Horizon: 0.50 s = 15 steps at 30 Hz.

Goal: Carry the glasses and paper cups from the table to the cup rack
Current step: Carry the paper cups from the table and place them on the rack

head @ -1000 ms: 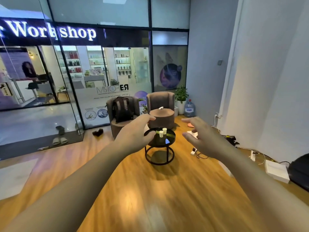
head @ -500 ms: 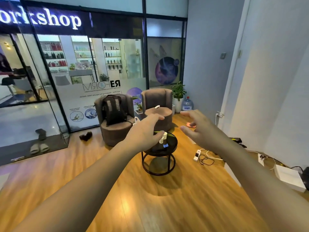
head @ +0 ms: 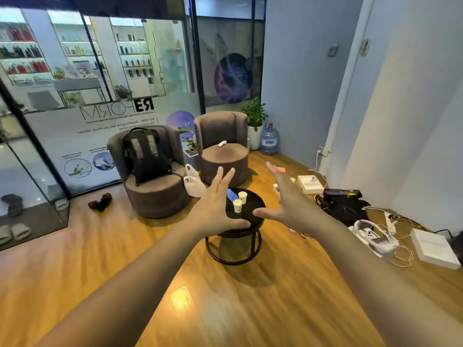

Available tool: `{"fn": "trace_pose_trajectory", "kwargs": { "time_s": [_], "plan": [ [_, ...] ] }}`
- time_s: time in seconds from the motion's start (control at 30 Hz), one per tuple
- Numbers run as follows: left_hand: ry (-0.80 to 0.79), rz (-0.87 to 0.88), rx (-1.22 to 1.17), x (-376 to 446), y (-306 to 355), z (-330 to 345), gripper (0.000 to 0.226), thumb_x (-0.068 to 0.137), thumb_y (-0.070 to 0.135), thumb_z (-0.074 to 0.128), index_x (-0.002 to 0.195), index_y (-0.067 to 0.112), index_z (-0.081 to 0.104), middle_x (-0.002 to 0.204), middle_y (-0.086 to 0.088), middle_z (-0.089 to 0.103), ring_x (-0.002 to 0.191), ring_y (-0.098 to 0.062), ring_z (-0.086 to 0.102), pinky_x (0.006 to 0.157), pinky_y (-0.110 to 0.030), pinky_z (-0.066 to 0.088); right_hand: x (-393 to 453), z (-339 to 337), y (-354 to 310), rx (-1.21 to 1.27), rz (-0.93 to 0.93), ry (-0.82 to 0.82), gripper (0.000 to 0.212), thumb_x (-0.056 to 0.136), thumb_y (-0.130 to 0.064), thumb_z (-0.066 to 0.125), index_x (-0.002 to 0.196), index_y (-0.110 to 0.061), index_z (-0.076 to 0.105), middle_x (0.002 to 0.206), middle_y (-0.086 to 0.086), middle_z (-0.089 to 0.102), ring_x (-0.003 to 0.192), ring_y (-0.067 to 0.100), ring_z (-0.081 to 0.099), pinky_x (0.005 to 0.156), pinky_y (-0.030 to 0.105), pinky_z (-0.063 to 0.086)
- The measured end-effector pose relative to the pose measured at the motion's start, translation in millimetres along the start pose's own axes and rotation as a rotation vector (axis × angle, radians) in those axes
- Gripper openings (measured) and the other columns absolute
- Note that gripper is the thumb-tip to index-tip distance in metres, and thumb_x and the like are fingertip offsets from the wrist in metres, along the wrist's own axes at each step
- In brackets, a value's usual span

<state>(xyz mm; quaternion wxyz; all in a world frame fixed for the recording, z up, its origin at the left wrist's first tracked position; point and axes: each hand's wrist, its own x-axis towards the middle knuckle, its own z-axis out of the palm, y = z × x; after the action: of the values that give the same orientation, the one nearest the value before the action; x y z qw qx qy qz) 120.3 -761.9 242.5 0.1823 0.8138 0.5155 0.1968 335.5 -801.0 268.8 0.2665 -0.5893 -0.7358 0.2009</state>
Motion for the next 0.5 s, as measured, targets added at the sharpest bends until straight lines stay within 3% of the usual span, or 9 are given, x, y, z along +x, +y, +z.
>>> {"fn": "trace_pose_trajectory", "kwargs": {
  "time_s": [0.1, 0.17, 0.37, 0.5],
  "plan": [
    [-0.054, -0.028, 0.068, 48, -41, 15, 0.139, 0.067, 0.063, 0.087, 0.158, 0.04, -0.016, 0.167, 0.007, -0.028, 0.157, -0.022, -0.012, 0.124, -0.053, 0.014, 53, 25, 29, 0.001, 0.022, -0.062, 0.12, 0.073, -0.055, 0.081, 0.152, -0.051, -0.008, 0.168, -0.012, -0.007, 0.154, 0.022, 0.013, 0.117, 0.052, 0.033],
    [-0.068, -0.047, 0.049, 86, -70, 24, 0.14, 0.066, 0.062, 0.087, 0.158, 0.041, -0.017, 0.168, 0.007, -0.026, 0.157, -0.022, -0.009, 0.125, -0.058, 0.017, 95, 41, 53, 0.019, 0.047, -0.085, 0.12, 0.071, -0.056, 0.082, 0.152, -0.052, -0.007, 0.168, -0.012, -0.004, 0.154, 0.022, 0.014, 0.117, 0.05, 0.033],
    [-0.157, -0.117, 0.012, 206, -144, 55, 0.137, 0.067, 0.058, 0.089, 0.159, 0.039, -0.011, 0.17, 0.008, -0.016, 0.158, -0.021, 0.002, 0.124, -0.052, 0.025, 226, 75, 125, 0.105, 0.123, -0.14, 0.118, 0.071, -0.055, 0.084, 0.154, -0.047, 0.001, 0.167, -0.011, 0.006, 0.151, 0.019, 0.02, 0.114, 0.041, 0.033],
    [-0.188, -0.162, -0.036, 290, -185, 77, 0.135, 0.068, 0.058, 0.088, 0.159, 0.04, -0.01, 0.17, 0.01, -0.015, 0.158, -0.02, 0.004, 0.124, -0.049, 0.026, 301, 95, 172, 0.131, 0.176, -0.202, 0.116, 0.072, -0.054, 0.083, 0.158, -0.037, 0.006, 0.166, -0.006, 0.012, 0.15, 0.02, 0.021, 0.119, 0.044, 0.032]
  ]
}}
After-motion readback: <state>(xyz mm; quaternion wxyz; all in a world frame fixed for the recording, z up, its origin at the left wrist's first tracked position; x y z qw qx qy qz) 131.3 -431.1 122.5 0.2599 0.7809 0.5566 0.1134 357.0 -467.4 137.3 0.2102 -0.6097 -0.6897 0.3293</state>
